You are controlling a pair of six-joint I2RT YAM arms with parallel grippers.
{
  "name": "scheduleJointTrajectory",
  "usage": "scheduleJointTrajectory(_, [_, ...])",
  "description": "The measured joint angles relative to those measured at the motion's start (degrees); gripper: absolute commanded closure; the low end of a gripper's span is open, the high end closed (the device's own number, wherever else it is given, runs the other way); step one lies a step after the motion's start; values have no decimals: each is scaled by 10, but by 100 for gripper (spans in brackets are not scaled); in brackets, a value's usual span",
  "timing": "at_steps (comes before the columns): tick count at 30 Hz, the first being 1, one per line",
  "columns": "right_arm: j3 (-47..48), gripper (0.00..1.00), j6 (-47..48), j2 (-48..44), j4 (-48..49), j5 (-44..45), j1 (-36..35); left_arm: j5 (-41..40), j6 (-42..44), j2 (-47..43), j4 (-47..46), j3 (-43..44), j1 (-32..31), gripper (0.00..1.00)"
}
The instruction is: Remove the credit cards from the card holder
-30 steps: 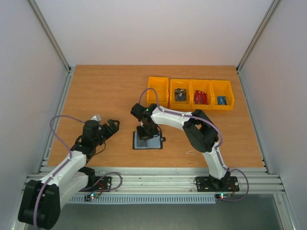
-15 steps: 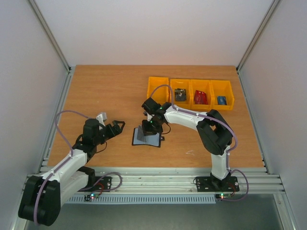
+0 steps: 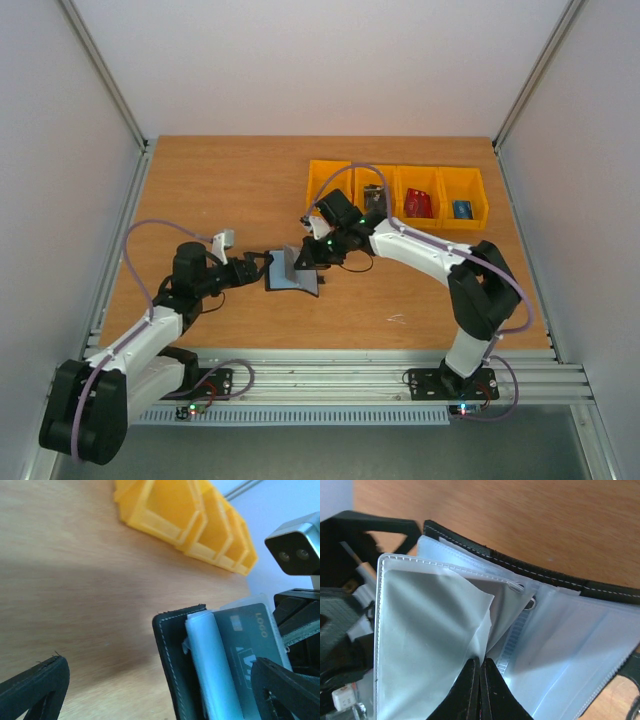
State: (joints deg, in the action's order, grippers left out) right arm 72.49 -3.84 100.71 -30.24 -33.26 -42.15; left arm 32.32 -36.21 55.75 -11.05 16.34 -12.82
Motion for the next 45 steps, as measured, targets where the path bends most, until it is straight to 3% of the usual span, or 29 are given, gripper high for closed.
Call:
scheduleJointTrajectory(7, [1, 99, 42, -82, 3, -28, 5, 105, 2, -30, -18, 47, 20, 2])
scheduleJointTrajectory(13, [26, 99, 55, -118, 16, -49, 3, 177, -4, -56, -58, 83, 19, 30])
scheduleJointTrajectory(20, [56, 99, 65, -118, 45, -63, -17, 190, -12, -55, -67, 84, 14, 36])
scheduleJointTrajectory(21, [56, 99, 65, -118, 45, -65, -19, 193, -13, -55, -68, 84, 12, 41])
scheduleJointTrajectory(24, [56, 99, 66, -118, 46, -71, -23, 202, -21, -55, -76, 84, 12, 90])
scheduleJointTrajectory(25, [56, 97, 68, -118, 47, -72, -25, 206, -23, -56, -80, 84, 11, 98])
scheduleJointTrajectory(31, [59, 62, 89, -122, 32, -49, -28, 221, -11, -62, -56, 113, 5, 100])
scheduleJointTrajectory(34, [56, 49, 97, -142, 6, -9, -20, 144, 70, -72, 89, 171, -3, 100])
scheduleJointTrajectory(37, [54, 42, 109, -169, -40, 42, 0, 12, 219, -79, 207, 226, -23, 100])
scheduleJointTrajectory(41, [55, 34, 130, -181, -85, 72, 9, -148, 425, -84, 290, 252, -38, 100])
scheduleJointTrajectory(45, [55, 33, 144, -182, -93, 68, 9, -243, 575, -84, 336, 257, -45, 100])
